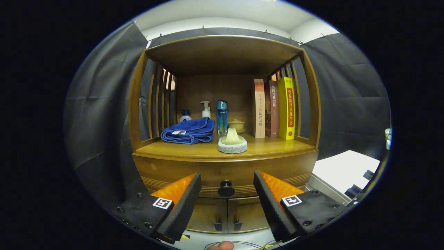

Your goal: Pull open the drawer, take out the items inside it, and place them on the countertop above the cabinet.

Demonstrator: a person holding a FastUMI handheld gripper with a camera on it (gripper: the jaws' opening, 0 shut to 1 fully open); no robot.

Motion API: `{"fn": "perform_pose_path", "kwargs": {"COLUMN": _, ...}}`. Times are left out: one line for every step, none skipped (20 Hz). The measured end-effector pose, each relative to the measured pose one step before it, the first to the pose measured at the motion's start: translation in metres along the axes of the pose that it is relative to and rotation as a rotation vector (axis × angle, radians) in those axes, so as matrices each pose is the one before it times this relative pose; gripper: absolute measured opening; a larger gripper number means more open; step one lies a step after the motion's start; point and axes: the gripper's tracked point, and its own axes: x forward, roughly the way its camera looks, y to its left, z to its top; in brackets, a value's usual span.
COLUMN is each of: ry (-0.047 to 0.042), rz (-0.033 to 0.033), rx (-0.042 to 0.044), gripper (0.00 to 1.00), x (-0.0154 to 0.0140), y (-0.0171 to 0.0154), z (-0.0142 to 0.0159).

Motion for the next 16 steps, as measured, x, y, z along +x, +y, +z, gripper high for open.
{"fn": "perform_pose_path", "kwargs": {"ry": -0.00177, "rz": 0.00391, "rx": -0.0034, "gripper": 0.99, "x": -0.00819, "y": 0.00254, "z": 0.00618}}
{"fn": "perform_pose_path", "kwargs": {"ry": 0.00391, "rz": 0.00723, "rx": 0.00233, "gripper": 0.99, "x": -0.00774, "y": 0.00312, "z": 0.00391}}
{"fn": "perform_pose_path", "kwargs": {"ry": 0.00535, "rz": 0.00993, "rx": 0.00165, "gripper": 0.99, "x": -0.00714, "y": 0.0025, "z": 0.00297}}
{"fn": "perform_pose_path", "kwargs": {"ry": 0.00071, "rz": 0.0026, "rx": -0.00282, "gripper": 0.99, "x": -0.00694, "y": 0.00094, "z": 0.00371}}
{"fn": "perform_pose_path", "kwargs": {"ry": -0.00147, "rz": -0.00154, "rx": -0.00542, "gripper": 0.99, "x": -0.0067, "y": -0.00122, "z": 0.00386}}
{"fn": "perform_pose_path", "kwargs": {"ry": -0.00791, "rz": -0.00423, "rx": -0.00594, "gripper": 0.99, "x": -0.00672, "y": -0.00035, "z": 0.00429}}
{"fn": "perform_pose_path", "kwargs": {"ry": -0.00678, "rz": -0.0023, "rx": -0.00036, "gripper": 0.99, "x": -0.00555, "y": 0.00001, "z": 0.00319}}
{"fn": "perform_pose_path", "kwargs": {"ry": 0.00007, "rz": 0.00175, "rx": 0.0063, "gripper": 0.99, "x": -0.00661, "y": 0.00091, "z": 0.00175}}
{"fn": "perform_pose_path", "kwargs": {"ry": -0.00074, "rz": 0.0067, "rx": 0.00511, "gripper": 0.99, "x": -0.00649, "y": 0.00197, "z": 0.00065}}
{"fn": "perform_pose_path", "kwargs": {"ry": -0.00141, "rz": 0.00256, "rx": -0.00128, "gripper": 0.99, "x": -0.00541, "y": 0.00085, "z": 0.00121}}
{"fn": "perform_pose_path", "kwargs": {"ry": -0.00431, "rz": 0.00192, "rx": -0.00664, "gripper": 0.99, "x": -0.00422, "y": -0.00079, "z": 0.00161}}
{"fn": "perform_pose_path", "kwargs": {"ry": -0.00754, "rz": 0.00408, "rx": -0.00361, "gripper": 0.99, "x": -0.00438, "y": 0.00082, "z": 0.00184}}
{"fn": "perform_pose_path", "kwargs": {"ry": -0.01053, "rz": 0.00841, "rx": -0.00013, "gripper": 0.99, "x": -0.00363, "y": 0.00275, "z": 0.00217}}
{"fn": "perform_pose_path", "kwargs": {"ry": -0.00979, "rz": 0.00986, "rx": -0.00059, "gripper": 0.98, "x": -0.00383, "y": 0.00302, "z": 0.00191}}
{"fn": "perform_pose_path", "kwargs": {"ry": -0.0078, "rz": 0.01349, "rx": -0.00331, "gripper": 0.98, "x": -0.00432, "y": 0.00386, "z": 0.00046}}
{"fn": "perform_pose_path", "kwargs": {"ry": -0.00911, "rz": 0.01227, "rx": -0.00706, "gripper": 0.98, "x": -0.00314, "y": 0.00422, "z": 0.00056}}
